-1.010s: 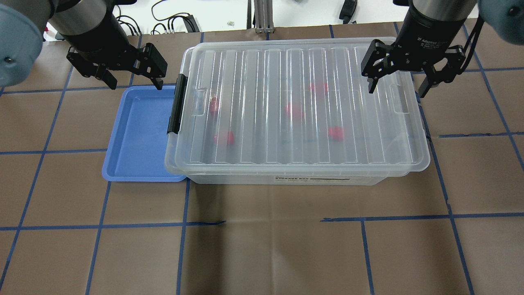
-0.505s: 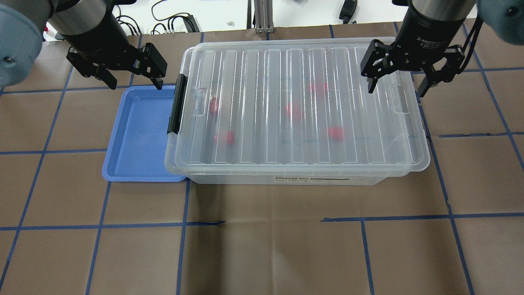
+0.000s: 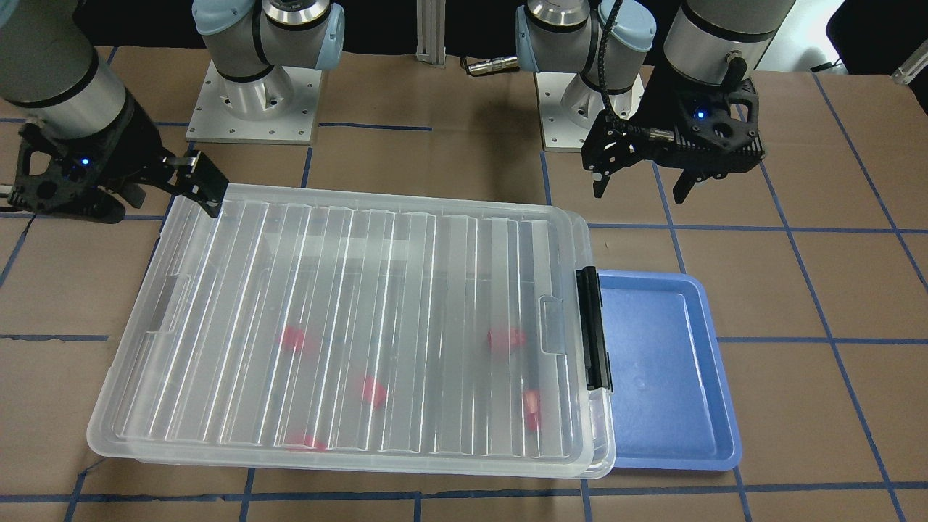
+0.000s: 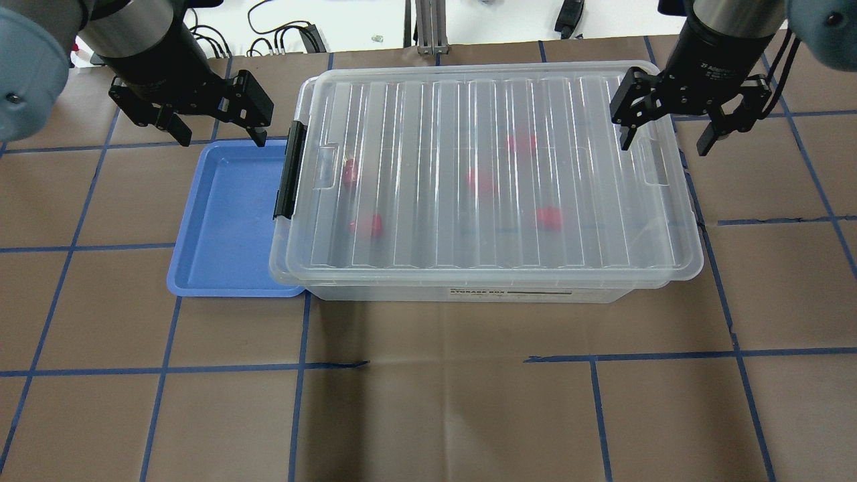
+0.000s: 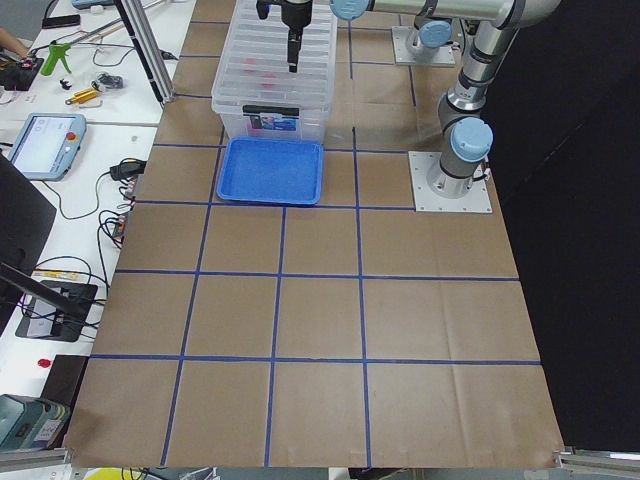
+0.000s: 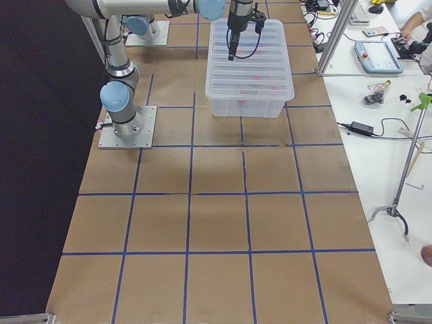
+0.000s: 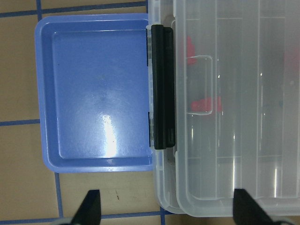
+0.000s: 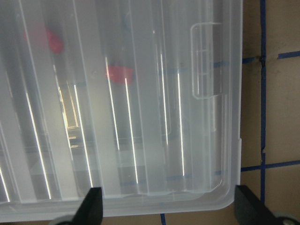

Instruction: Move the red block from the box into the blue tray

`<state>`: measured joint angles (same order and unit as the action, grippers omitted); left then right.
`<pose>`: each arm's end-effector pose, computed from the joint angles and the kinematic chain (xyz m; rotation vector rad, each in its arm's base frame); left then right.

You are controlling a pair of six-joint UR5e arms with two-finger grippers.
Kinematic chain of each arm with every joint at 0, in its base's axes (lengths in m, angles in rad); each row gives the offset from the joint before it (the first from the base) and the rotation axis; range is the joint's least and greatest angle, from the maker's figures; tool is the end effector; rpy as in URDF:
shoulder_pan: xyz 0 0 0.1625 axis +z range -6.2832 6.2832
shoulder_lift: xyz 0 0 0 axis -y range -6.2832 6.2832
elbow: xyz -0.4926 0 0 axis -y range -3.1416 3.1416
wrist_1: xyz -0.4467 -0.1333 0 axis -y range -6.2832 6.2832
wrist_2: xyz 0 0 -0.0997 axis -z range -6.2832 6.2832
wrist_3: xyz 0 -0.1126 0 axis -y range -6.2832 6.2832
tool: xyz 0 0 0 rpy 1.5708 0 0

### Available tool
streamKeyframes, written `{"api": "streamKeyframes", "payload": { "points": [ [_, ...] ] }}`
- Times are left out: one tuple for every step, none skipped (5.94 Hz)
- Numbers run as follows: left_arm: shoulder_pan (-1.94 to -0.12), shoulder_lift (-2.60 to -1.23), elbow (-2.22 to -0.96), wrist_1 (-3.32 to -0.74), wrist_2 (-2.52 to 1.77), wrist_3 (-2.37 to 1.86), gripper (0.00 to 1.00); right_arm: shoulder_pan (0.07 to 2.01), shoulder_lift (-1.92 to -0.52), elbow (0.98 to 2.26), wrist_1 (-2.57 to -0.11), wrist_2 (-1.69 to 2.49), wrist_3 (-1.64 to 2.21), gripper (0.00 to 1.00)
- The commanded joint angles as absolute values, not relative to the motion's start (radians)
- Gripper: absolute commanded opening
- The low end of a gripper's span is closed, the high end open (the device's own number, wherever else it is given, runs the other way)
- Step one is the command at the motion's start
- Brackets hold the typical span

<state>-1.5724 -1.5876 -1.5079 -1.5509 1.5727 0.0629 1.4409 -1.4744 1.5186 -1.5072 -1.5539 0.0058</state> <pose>-0.1340 -0.5612 0.5698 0.1010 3.1343 -0.1034 0.0588 -0.5933 0.5104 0.2125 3.1064 0.1660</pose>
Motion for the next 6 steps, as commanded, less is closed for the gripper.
{"api": "streamKeyframes", "payload": {
  "points": [
    [-1.572, -1.589, -1.508, -1.551, 1.572, 0.063, 0.98, 1.371, -1.456, 1.622, -1.668, -1.557, -0.072, 1.00],
    [-1.571, -1.589, -1.508, -1.551, 1.571, 0.063, 0.98, 1.370, -1.456, 1.678, -1.762, -1.618, -0.099, 1.00],
    [-1.571, -1.589, -1.508, -1.552, 1.571, 0.063, 0.98, 1.350, -1.456, 1.716, -1.790, -1.627, -0.122, 1.00],
    [-1.571, -1.589, -1.508, -1.552, 1.571, 0.063, 0.98, 1.320, -1.448, 1.735, -1.790, -1.620, -0.161, 1.00],
    [-1.571, -1.589, -1.509, -1.552, 1.569, 0.063, 0.98, 1.319, -1.444, 1.741, -1.789, -1.617, -0.164, 1.00],
    [-1.572, -1.586, -1.531, -1.548, 1.569, 0.063, 0.98, 1.319, -1.439, 1.744, -1.789, -1.617, -0.166, 1.00]
  ]
}}
